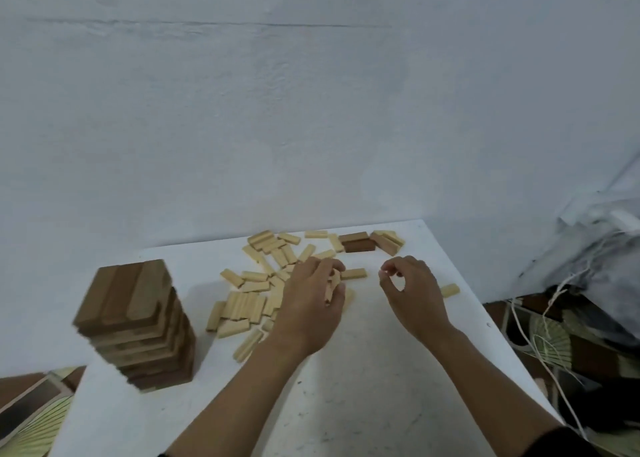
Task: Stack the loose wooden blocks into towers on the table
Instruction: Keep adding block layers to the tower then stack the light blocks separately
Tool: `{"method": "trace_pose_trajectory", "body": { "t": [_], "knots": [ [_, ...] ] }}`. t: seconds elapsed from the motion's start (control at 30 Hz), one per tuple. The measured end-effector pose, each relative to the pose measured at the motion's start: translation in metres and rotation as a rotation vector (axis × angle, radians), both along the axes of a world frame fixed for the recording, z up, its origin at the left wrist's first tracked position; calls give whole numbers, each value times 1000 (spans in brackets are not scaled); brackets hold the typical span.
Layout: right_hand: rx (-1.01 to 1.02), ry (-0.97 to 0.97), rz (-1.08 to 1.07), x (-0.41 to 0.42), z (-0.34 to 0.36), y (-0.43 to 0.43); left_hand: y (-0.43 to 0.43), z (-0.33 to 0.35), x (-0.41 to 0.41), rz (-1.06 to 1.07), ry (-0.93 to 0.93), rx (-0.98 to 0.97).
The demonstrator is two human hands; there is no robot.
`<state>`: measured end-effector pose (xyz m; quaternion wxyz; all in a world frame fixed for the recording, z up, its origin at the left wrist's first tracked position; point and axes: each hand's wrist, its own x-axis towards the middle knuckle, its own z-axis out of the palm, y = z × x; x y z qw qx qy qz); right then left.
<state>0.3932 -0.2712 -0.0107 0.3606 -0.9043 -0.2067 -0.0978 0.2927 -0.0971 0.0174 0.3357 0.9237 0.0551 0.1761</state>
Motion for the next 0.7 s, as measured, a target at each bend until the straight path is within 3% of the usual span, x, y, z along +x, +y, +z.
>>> {"method": "trace_pose_trajectory", "body": {
  "t": [0.3,0.43,0.5,0.7],
  "knots": [
    [-494,-5,172,79,-36,-2,-14,-33,117,-34,370,380],
    [-457,-56,124,82,-42,2,-8,-41,128,-50,484,509],
    [-415,-110,99,78,-44,2,-10,-45,124,-44,440,555],
    [-230,-142,68,69,-49,3,-6,-52,120,-62,293,416]
  ]
}}
